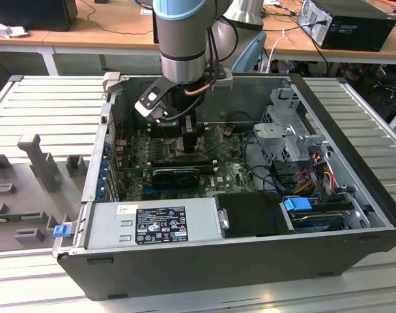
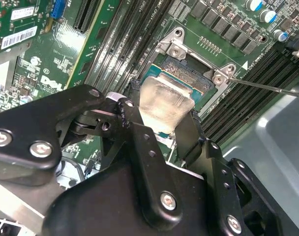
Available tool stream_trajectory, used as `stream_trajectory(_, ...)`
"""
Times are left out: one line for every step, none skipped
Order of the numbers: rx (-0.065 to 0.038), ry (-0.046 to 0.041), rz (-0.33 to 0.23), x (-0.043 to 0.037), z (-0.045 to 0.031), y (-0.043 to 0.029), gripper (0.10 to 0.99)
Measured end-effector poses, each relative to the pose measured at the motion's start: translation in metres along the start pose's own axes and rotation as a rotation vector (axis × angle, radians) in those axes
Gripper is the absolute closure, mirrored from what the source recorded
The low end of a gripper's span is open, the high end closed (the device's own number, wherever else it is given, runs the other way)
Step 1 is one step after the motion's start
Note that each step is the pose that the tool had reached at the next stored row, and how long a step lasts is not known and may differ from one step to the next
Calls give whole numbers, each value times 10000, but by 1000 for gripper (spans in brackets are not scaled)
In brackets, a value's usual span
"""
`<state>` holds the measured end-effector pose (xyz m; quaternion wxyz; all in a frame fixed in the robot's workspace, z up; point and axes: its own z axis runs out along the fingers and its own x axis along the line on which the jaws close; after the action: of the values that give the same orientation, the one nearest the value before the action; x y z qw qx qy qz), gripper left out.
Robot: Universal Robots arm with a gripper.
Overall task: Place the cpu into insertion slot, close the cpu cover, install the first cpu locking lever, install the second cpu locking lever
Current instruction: 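Place the cpu into insertion slot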
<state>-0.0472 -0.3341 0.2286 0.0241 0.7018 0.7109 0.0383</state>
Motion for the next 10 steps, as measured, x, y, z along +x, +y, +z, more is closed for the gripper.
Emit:
stream_trajectory(2,-3,-2,8,11,-6,561)
stream_trajectory(2,-3,-1,16,19,-14,561)
stream_trajectory(1,-1,-1,24,28,-20,561)
stream_trajectory(1,-1,-1,46,53,-26,561)
stream_trajectory(1,-2,-1,69,85,-29,561)
stream_trajectory(1,-3,14,83,110,-30,561)
stream_trajectory(1,-5,40,91,126,-32,561)
stream_trajectory(0,-10,84,104,145,-33,561)
stream_trajectory(-1,-11,108,110,156,-34,561)
stream_trajectory(-1,-13,126,113,165,-35,561)
